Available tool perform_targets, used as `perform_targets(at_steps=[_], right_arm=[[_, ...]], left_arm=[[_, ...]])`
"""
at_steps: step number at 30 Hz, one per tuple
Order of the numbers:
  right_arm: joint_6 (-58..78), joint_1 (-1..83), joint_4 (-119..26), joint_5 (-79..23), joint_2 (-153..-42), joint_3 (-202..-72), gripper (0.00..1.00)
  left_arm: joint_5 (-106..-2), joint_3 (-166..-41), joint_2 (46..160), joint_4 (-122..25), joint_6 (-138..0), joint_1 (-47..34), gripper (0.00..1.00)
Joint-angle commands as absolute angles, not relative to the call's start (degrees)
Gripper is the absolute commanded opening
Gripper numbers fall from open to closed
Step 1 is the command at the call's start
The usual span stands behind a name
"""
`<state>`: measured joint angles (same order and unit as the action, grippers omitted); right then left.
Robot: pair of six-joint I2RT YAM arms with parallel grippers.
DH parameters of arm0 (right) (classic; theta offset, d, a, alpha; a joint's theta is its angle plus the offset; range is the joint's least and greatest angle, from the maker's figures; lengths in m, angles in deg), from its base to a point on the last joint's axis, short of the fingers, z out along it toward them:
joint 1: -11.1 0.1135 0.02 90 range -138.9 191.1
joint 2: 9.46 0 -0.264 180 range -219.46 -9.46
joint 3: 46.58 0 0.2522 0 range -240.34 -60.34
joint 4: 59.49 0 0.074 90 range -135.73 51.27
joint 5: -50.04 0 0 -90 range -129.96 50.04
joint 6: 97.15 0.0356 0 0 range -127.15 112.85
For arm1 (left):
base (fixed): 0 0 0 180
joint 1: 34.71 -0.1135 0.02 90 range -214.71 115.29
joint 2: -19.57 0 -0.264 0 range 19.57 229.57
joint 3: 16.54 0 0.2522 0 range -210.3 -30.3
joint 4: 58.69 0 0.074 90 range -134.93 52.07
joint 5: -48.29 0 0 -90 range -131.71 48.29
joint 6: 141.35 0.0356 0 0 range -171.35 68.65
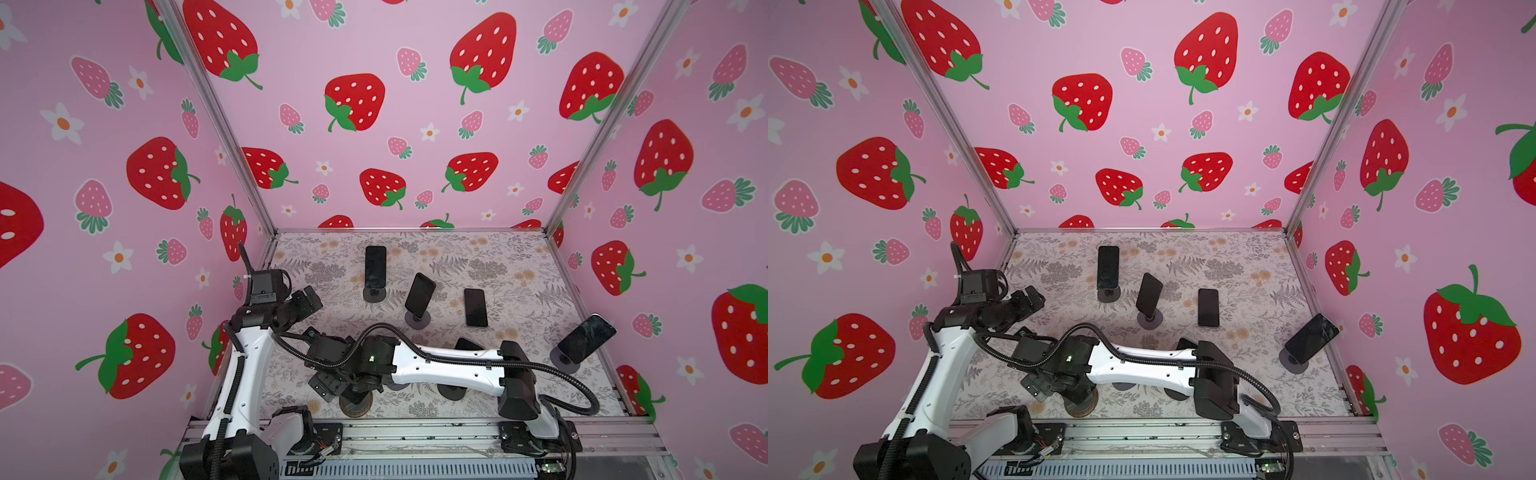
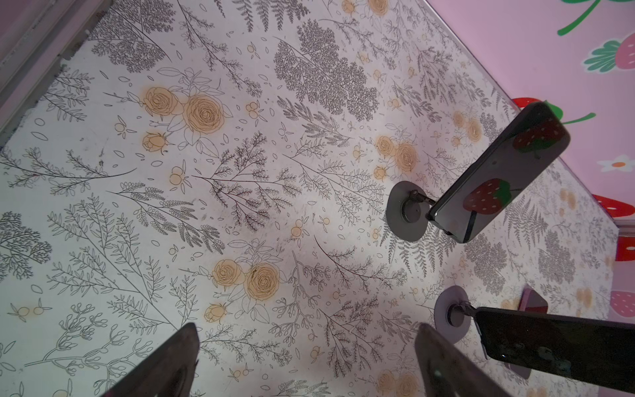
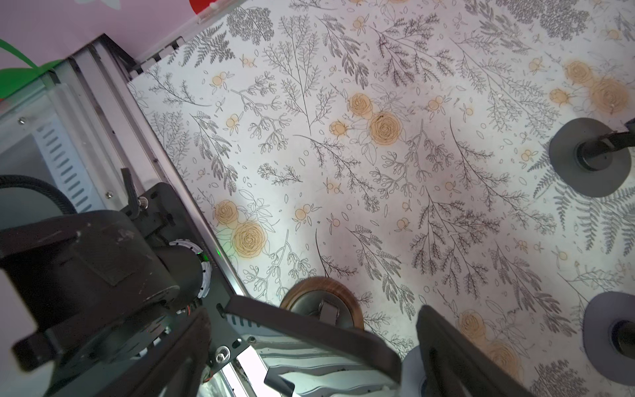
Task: Remove the phone from the phone stand
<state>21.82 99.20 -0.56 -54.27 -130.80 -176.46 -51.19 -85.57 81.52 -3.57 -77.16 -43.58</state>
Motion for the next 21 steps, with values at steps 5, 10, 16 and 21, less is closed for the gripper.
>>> perform_targets(at_steps=[5,10,16,21], right_arm=[[22.99,99.95,5.63,-57.57,-134.15,-181.32,0.96],[23.07,100.12,7.15,-57.94,-135.48,-182.99,0.96],[23.60,100.24,8.91,-58.41,-137.12,-184.51,0.95],[23.96,100.30,9.77,-58.59,-137.97,-185.49,0.93]], left_arm=[[-50.38,-85.99,80.69,-3.07,-77.46,-43.83,0.99],[-50.25,-86.02,80.57,-2.98,-77.47,-43.88,0.99],[-49.97,-85.78,80.17,-2.90,-77.42,-44.04,0.99],[-49.98,-85.67,80.54,-3.09,-77.55,-44.11,0.99]])
